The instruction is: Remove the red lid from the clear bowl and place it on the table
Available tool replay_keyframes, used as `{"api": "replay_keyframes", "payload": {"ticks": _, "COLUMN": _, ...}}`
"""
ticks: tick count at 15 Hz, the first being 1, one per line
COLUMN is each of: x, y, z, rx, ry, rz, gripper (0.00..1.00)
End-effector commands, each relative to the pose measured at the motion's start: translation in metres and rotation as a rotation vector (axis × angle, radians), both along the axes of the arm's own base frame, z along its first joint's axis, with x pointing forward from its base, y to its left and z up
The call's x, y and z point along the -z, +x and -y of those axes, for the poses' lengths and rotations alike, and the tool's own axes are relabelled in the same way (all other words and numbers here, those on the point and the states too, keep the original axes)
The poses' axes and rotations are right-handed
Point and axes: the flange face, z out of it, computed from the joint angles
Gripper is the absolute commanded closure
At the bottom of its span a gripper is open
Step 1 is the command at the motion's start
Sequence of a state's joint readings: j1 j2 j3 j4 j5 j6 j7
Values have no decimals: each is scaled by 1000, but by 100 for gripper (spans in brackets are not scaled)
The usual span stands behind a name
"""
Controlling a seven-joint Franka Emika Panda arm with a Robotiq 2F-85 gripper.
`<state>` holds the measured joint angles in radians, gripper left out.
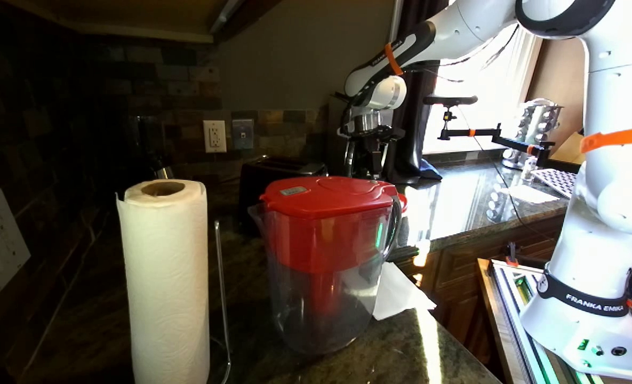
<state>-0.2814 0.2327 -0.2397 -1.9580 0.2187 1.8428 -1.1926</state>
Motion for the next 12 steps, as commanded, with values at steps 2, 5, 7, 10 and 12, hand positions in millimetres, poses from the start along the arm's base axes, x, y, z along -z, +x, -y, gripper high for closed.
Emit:
{"api": "replay_keyframes", "payload": {"ticks": 2, "x": 4, "y": 6, "z": 4, "rx": 34, "ry": 37, "rz": -18, "gripper": 11}}
{"api": "replay_keyframes", "payload": {"ticks": 5, "x": 6, "y": 8, "z": 7, "rx": 43, "ry": 33, "rz": -26, "gripper": 15}}
{"api": "replay_keyframes", "payload": {"ticks": 7, "x": 8, "y": 8, "z": 9, "rx": 49, "ry": 32, "rz": -29, "gripper": 15}}
{"api": "replay_keyframes", "payload": {"ticks": 10, "x": 8, "y": 9, "z": 12, "rx": 54, "ry": 31, "rz": -32, "gripper": 28}}
{"api": "replay_keyframes", "payload": {"ticks": 12, "x": 7, "y": 9, "z": 14, "rx": 56, "ry": 30, "rz": -31, "gripper": 42}}
